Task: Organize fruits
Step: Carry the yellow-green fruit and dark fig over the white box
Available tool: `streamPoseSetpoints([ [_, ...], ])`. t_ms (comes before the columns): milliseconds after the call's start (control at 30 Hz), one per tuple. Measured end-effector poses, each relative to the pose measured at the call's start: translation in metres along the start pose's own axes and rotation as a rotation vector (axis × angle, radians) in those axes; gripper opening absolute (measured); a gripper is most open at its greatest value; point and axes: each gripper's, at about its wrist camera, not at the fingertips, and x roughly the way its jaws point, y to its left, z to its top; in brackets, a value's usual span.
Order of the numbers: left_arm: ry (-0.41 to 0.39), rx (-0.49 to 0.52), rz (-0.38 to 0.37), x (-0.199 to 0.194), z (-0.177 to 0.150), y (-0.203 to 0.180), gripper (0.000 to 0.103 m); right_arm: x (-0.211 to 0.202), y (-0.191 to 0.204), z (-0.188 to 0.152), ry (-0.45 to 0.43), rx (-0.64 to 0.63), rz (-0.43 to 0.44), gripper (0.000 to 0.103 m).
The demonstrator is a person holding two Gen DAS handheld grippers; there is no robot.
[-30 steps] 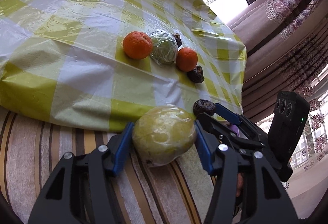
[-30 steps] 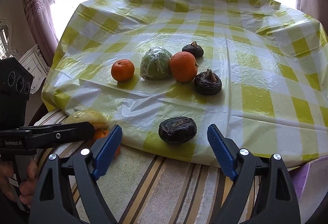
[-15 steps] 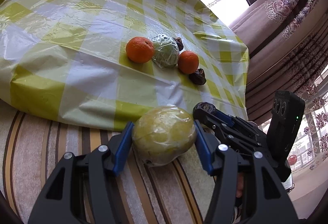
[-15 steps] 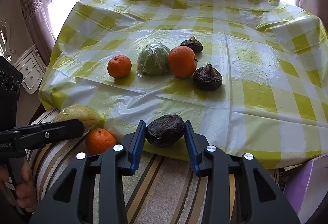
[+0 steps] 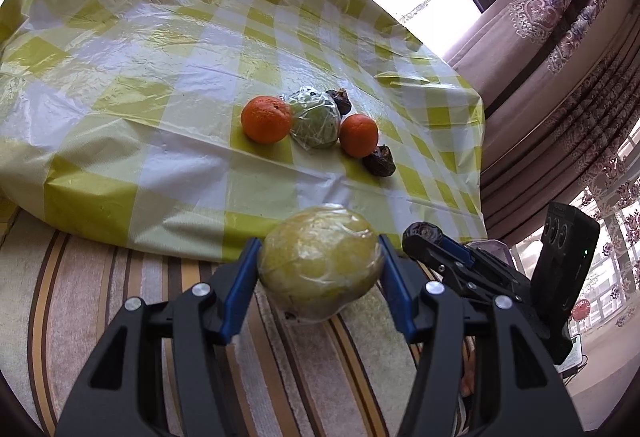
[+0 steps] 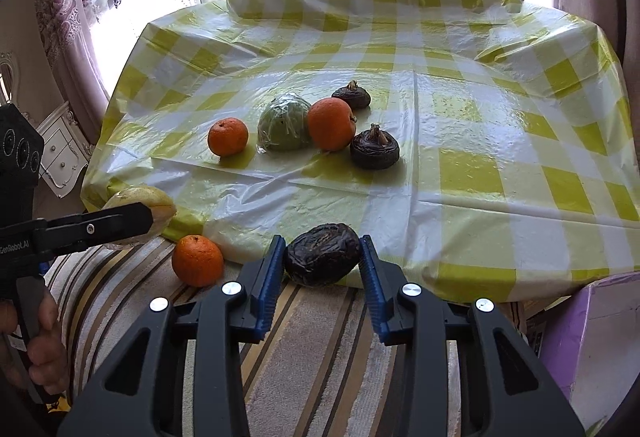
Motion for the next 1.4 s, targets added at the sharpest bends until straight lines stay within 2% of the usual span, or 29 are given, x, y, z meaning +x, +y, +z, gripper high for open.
streamPoseSetpoints([
  [167,-0.018,0.051,-0.003,-0.005,0.002,-0.018,0.057,-0.016,-0.014,-0.008,-0.015,0.043,0.004,0.037],
  [433,-0.003,0.115,-0.01,0.0,0.0,-0.046,0.057,-0.042,-0.038,-0.022,-0.039,0.106,0.002,0.037],
  [800,0.033,0.199,-0.039,0.019,-0.005,-0.083,0.057,-0.076,-0.088,-0.045,-0.071,0.218,-0.068,0.037],
  [1100,0.095,0.33,-0.074,0.051,-0.018,-0.144,0.057,-0.106,-0.15,-0.074,-0.088,0.348,-0.16,0.037],
  [1400,0.177,0.507,-0.133,0.098,-0.05,-0.218,0.057,-0.132,-0.209,-0.117,-0.034,0.455,-0.316,0.037],
])
